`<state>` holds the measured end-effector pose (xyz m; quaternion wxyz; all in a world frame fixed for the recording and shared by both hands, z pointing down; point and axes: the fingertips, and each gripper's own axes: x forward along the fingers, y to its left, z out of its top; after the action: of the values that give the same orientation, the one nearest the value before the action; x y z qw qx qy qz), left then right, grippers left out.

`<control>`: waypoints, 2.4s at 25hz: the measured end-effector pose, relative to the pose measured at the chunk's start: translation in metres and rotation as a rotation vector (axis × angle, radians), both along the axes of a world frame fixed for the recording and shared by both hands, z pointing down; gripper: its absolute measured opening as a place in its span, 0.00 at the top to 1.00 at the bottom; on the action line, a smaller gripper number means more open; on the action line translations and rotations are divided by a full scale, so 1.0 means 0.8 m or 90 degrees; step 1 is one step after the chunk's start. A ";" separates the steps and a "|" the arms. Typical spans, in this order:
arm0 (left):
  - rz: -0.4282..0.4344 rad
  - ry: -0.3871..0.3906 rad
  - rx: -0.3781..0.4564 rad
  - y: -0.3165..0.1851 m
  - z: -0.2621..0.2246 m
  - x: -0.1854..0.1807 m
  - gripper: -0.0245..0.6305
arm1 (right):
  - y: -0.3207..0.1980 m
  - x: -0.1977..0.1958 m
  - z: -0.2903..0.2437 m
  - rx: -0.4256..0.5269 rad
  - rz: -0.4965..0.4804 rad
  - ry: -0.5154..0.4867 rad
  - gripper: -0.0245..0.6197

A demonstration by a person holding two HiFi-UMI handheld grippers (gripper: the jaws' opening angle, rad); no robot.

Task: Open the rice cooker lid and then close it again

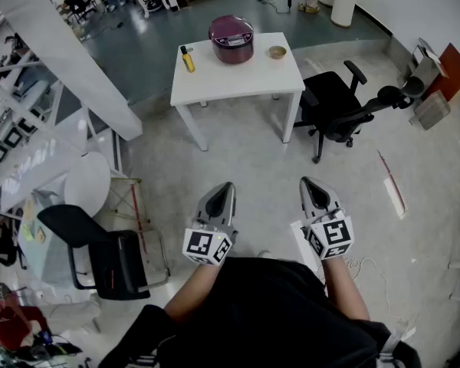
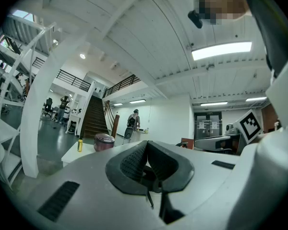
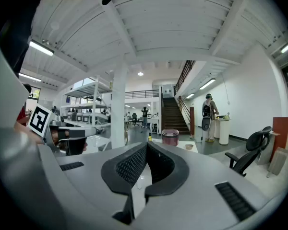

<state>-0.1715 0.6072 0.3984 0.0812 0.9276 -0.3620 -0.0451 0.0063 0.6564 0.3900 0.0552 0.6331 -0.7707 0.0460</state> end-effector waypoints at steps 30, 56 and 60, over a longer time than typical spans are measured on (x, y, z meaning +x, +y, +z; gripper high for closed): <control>-0.021 -0.012 -0.037 0.023 0.028 0.006 0.63 | 0.035 0.063 0.045 -0.046 0.032 -0.077 0.62; 0.045 -0.011 -0.053 -0.163 0.056 0.041 0.62 | -0.156 0.041 0.093 -0.098 0.001 -0.104 0.62; 0.054 0.008 -0.054 -0.249 0.048 0.054 0.62 | -0.241 0.046 0.088 -0.102 -0.005 -0.112 0.62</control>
<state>-0.1286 0.4080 0.4370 0.1242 0.9376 -0.3232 -0.0319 0.0429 0.4634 0.4608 0.0378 0.6174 -0.7687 0.1630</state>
